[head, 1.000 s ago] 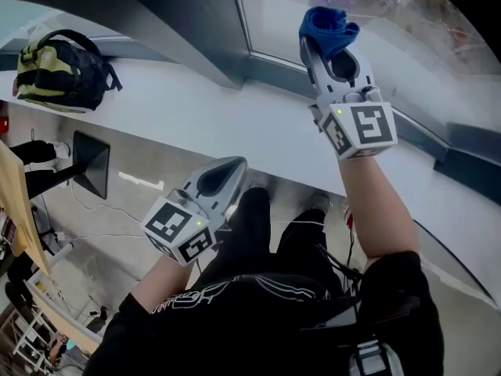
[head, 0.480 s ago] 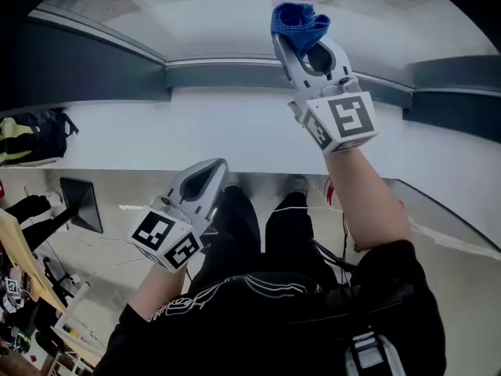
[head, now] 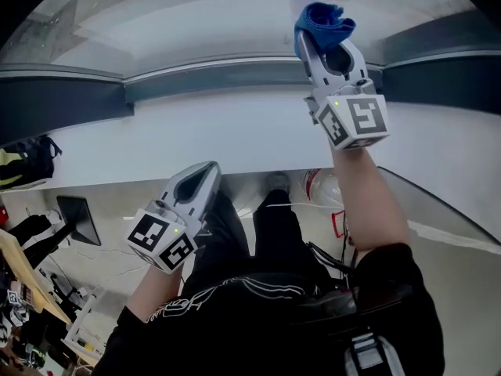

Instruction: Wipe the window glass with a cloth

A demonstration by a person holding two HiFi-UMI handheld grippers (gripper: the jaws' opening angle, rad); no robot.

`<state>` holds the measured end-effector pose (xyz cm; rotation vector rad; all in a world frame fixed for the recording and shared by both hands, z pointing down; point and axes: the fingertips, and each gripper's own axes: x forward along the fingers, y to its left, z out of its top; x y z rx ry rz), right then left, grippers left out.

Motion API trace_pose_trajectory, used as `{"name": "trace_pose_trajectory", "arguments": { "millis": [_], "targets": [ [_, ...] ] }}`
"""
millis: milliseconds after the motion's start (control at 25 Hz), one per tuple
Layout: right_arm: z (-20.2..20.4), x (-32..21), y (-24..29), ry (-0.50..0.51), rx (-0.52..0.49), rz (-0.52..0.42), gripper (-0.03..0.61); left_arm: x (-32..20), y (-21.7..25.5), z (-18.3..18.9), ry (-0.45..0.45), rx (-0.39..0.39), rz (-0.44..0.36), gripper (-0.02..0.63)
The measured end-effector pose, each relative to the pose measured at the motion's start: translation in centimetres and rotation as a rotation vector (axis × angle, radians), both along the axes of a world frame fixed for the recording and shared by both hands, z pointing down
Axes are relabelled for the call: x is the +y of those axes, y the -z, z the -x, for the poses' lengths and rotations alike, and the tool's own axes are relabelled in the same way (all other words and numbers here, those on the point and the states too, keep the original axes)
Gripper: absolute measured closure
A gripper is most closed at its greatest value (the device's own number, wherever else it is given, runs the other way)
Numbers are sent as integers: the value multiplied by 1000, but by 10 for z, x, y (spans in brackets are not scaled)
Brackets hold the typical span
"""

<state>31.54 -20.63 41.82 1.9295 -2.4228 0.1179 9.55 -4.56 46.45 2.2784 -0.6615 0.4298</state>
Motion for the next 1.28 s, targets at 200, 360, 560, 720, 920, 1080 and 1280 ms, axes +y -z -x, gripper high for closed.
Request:
{"name": "trace_pose_trajectory", "arguments": {
  "millis": [200,360,560,720,920,1080,1280],
  "targets": [
    [-83,21,-8,-82,22,6,485,16,-10,-61,-56,2,15,609],
    [-145,37,-10,-146,39,15,485,30,-16,-106,-113,10,29,609],
    [-208,54,-7,-235,36,10,485,39,-14,-146,-157,10,29,609],
    [-244,64,-13,-329,20,26,485,38,-18,-162,-174,10,35,609],
    [-270,71,-19,-410,7,41,485,40,-19,-174,-190,14,42,609],
    [-275,70,-21,-437,-3,52,485,38,-18,-168,-185,11,47,609],
    [-266,74,-17,-452,-14,45,485,33,-18,-151,-163,22,45,609]
  ]
}}
